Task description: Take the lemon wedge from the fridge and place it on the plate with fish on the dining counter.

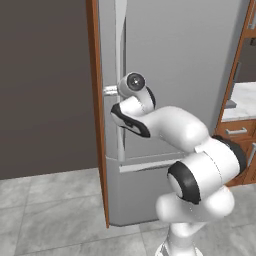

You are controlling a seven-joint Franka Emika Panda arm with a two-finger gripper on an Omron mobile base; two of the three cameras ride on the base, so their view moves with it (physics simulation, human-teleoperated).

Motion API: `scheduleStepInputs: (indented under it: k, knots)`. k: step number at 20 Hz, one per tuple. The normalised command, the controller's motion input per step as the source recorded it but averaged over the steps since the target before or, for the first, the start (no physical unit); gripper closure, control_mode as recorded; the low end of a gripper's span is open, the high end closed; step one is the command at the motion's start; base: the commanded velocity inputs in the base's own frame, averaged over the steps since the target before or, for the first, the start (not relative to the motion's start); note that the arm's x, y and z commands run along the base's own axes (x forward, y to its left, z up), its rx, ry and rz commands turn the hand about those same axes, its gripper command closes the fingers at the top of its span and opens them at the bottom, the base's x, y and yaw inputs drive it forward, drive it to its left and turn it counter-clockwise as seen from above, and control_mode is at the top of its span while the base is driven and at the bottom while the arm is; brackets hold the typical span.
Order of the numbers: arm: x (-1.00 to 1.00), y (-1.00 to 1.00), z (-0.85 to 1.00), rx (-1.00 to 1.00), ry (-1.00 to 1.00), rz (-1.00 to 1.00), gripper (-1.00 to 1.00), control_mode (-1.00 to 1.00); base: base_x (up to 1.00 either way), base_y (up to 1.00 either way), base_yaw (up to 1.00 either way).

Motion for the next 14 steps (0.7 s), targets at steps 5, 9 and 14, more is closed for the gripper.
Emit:
scheduleStepInputs:
  k: [5, 9, 14]
  knots:
    - [0.61, 0.0, -0.04, 0.0, 0.0, -0.01, -1.0, -1.0, 0.0, 0.0, 0.0]
    - [0.54, 0.0, -0.04, 0.0, 0.0, 0.0, -1.0, -1.0, 0.0, 0.0, 0.0]
    - [0.5, 0.04, -0.07, 0.0, 0.0, -0.01, -1.0, -1.0, 0.0, 0.0, 0.0]
